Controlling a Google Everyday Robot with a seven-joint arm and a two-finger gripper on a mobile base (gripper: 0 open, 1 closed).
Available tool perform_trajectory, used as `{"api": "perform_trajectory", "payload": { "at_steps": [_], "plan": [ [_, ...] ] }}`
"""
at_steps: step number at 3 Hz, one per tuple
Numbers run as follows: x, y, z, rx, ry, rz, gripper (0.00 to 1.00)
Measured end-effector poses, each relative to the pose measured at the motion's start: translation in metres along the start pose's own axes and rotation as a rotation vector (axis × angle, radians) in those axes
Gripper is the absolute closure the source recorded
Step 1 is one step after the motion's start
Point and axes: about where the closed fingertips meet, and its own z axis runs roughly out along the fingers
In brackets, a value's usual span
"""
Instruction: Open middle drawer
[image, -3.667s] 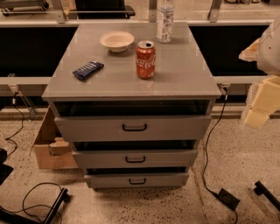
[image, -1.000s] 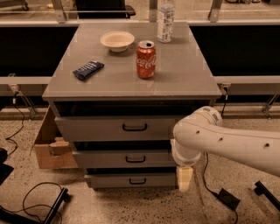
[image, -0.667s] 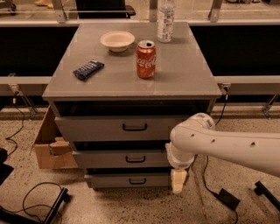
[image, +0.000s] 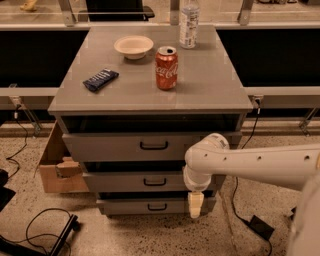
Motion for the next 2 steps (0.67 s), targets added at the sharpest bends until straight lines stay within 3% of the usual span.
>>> {"api": "perform_trajectory", "payload": {
  "at_steps": [2],
  "plan": [
    [0.008,-0.049,0.056,-0.042,0.064,-0.044,0.0]
  ]
}}
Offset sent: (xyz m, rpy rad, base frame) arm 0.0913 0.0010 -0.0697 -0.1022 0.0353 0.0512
